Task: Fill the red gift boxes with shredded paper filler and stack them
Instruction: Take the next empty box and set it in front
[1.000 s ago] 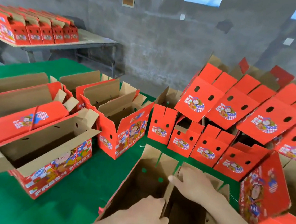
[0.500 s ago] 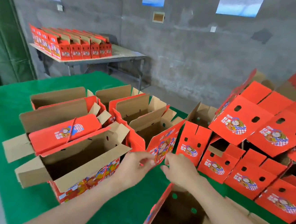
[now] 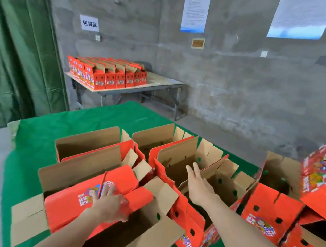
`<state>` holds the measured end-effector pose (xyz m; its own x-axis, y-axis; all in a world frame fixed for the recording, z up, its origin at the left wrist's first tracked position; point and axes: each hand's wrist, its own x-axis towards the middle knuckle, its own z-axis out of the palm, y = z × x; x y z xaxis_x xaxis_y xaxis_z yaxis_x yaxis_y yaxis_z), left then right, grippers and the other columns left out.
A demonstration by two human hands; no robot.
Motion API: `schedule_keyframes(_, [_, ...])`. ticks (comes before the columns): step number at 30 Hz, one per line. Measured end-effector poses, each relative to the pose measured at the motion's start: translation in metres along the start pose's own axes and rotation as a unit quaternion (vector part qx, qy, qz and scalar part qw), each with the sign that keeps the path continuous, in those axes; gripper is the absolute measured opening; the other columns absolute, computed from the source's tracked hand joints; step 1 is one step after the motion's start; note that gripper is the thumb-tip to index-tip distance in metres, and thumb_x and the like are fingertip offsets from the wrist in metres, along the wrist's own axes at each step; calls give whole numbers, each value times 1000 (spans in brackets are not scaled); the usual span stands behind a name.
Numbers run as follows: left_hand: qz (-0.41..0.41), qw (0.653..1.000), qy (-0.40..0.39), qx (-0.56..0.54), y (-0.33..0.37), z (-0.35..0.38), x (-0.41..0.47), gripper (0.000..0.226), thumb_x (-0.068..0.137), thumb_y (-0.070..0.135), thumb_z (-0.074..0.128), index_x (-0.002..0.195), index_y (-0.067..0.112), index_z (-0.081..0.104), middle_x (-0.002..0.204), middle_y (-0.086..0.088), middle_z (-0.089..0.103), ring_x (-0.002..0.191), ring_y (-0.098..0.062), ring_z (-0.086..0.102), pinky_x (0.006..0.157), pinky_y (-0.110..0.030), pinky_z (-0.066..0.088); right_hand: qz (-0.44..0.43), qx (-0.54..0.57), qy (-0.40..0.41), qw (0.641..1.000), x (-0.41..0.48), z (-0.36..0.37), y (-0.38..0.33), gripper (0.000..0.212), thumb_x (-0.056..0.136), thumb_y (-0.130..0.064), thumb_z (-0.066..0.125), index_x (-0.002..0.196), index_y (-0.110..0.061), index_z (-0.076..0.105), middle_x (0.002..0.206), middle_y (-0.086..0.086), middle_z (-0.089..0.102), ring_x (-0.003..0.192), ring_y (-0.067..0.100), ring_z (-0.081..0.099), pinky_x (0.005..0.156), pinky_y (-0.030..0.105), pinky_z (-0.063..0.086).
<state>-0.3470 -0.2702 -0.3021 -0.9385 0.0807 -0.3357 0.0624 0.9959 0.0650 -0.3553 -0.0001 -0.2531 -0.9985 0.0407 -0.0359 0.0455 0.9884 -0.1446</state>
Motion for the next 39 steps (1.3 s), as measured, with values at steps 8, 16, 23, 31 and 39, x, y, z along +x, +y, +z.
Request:
schedule_keyframes(8, [-50,978,181,-96,-47,-38,18,28,76,33,57,101,21,58,99,-1,63,90,-22,61,74,-32,51,1,-87,-13,996,34,20,8,30,90,-2,48,118,-11,50,128,9,37,100,27,55,82,34,49])
schedule_keyframes(16, [7,984,-15,-175,-65,-49,23,47,64,35,77,104,14,62,99,0,65,90,-15,62,82,-27,52,-96,-158,-66,981,23,4,11,20,90,-3,47,103,-17,54,102,6,50,91,24,56,73,30,45])
schedule_keyframes(23, [127,959,-96,-234,-51,-55,-33,30,75,31,72,103,28,61,103,13,65,97,-4,60,94,-27,47,-166,-188,-175,952,-10,-34,21,14,83,-9,58,72,-17,57,82,5,62,71,25,58,65,32,48])
schedule_keyframes(31, [175,925,-161,-297,-38,-46,-68,11,75,12,68,85,15,66,83,4,67,78,-10,61,74,-26,49,-205,-195,-274,919,-53,-51,-4,23,86,-13,61,63,-12,57,64,0,48,53,14,42,50,25,34])
schedule_keyframes(39, [222,974,-15,39,-28,-25,-77,47,85,60,44,110,21,52,104,1,59,98,-23,56,82,-37,46,-188,-191,-410,872,-45,-56,-30,25,80,-27,69,100,-12,69,86,7,69,67,24,60,65,33,52])
